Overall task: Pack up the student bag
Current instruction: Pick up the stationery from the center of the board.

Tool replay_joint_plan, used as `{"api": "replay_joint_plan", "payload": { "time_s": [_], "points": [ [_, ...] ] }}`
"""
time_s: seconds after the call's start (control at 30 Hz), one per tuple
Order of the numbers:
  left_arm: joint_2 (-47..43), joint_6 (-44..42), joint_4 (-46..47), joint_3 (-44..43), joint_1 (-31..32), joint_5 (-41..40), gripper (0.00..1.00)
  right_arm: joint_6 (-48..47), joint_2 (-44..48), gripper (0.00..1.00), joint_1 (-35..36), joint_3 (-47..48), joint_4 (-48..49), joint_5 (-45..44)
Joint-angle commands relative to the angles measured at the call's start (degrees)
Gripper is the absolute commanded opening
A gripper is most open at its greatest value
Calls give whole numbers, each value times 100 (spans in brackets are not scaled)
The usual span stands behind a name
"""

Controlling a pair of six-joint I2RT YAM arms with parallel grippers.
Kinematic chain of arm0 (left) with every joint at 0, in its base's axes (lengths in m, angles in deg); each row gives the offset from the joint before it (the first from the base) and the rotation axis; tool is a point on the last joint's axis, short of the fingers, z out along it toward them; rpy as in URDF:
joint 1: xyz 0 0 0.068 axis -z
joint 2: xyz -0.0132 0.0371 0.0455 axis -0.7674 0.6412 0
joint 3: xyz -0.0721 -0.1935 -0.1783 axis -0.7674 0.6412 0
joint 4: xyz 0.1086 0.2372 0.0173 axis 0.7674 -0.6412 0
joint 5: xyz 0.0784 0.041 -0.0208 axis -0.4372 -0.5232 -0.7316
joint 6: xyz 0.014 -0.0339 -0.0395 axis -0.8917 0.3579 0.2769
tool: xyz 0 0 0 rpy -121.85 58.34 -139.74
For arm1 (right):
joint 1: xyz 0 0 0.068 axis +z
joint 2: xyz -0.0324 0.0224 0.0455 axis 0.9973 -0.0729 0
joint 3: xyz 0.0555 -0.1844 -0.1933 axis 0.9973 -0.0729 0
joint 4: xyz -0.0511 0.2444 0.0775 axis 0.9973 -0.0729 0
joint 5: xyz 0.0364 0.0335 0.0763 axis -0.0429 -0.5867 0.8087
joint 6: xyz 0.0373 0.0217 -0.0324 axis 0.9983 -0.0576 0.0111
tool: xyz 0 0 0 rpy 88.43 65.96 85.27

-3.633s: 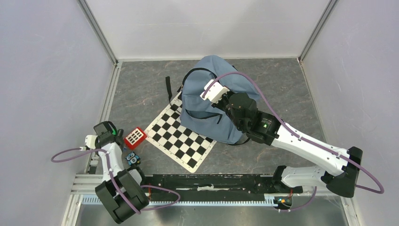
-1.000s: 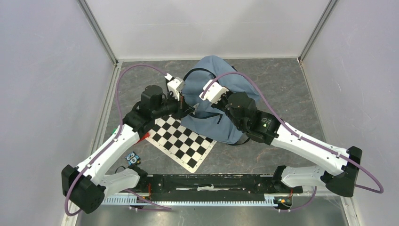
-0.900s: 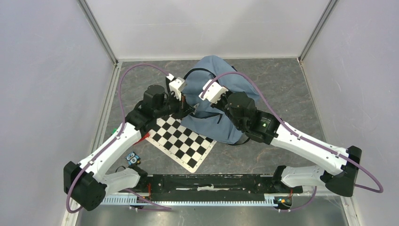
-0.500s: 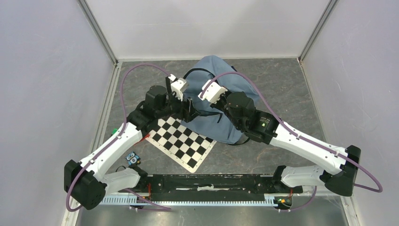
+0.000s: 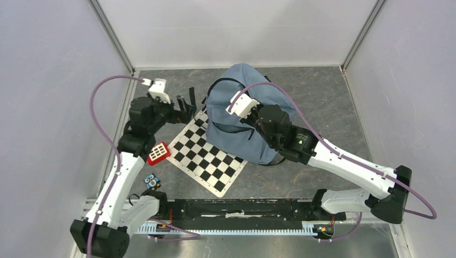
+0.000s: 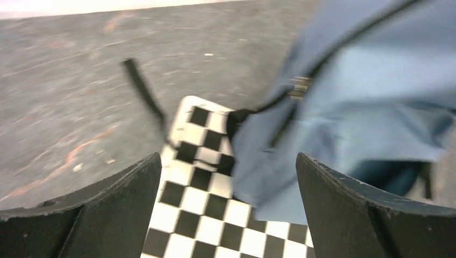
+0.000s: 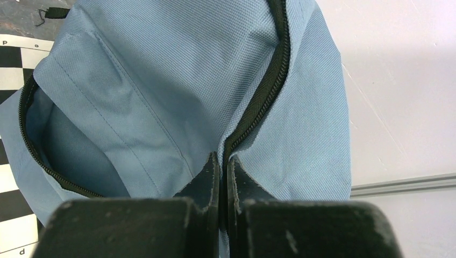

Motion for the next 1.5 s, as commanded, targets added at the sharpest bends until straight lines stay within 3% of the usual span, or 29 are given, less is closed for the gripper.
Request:
{"api": "replay_joint_plan", "payload": {
  "time_s": [0.0, 0.2, 0.33, 0.67, 0.83, 1.27, 1.47],
  "points": [
    [22, 344, -85, 196, -1172, -83, 100, 86, 47, 0, 39, 248, 105, 206],
    [949, 1266, -783, 405, -2625, -1710, 100, 114, 47, 0, 34, 230, 88, 253],
    [1274, 1763, -726, 674, -3733, -1671, 100, 89, 74, 0, 34, 258, 116, 283],
    [1605, 1766, -939, 846, -4534, -3946, 100, 49, 47, 0, 34, 388, 116, 419],
    [2234, 1799, -1024, 800, -4911, -3646, 100, -63, 220, 0, 36, 238, 158, 386],
    [3357, 1445, -1149, 580, -4930, -2184, 100, -233, 506, 1, 25, -41, 309, 338],
    [3333, 1467, -1225, 595, -4912, -2053, 100, -202, 639, 1, 25, -129, 327, 316]
  ]
}}
